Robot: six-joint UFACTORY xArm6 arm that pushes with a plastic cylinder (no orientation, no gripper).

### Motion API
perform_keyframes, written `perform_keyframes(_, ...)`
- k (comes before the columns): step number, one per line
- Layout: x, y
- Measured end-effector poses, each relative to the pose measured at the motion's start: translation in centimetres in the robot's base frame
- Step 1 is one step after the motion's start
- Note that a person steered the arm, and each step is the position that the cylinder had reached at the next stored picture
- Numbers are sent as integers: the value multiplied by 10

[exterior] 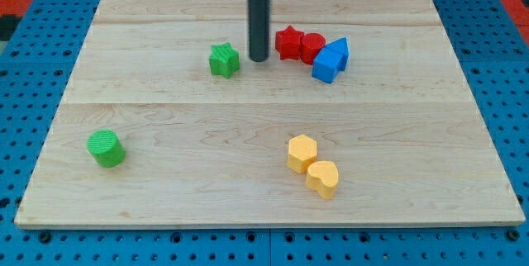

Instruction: Push the green star slightly down

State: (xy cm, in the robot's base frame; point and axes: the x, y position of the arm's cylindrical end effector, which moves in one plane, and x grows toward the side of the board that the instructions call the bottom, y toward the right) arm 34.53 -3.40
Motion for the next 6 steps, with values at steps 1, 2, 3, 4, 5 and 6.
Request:
perform_keyframes(1, -7, -22)
perform_keyframes(2, 15, -58)
perform_keyframes(3, 21, -111)
perform_keyframes(4, 32, -120)
perform_keyframes(5, 51, -87)
perform_keyframes(6, 79, -40)
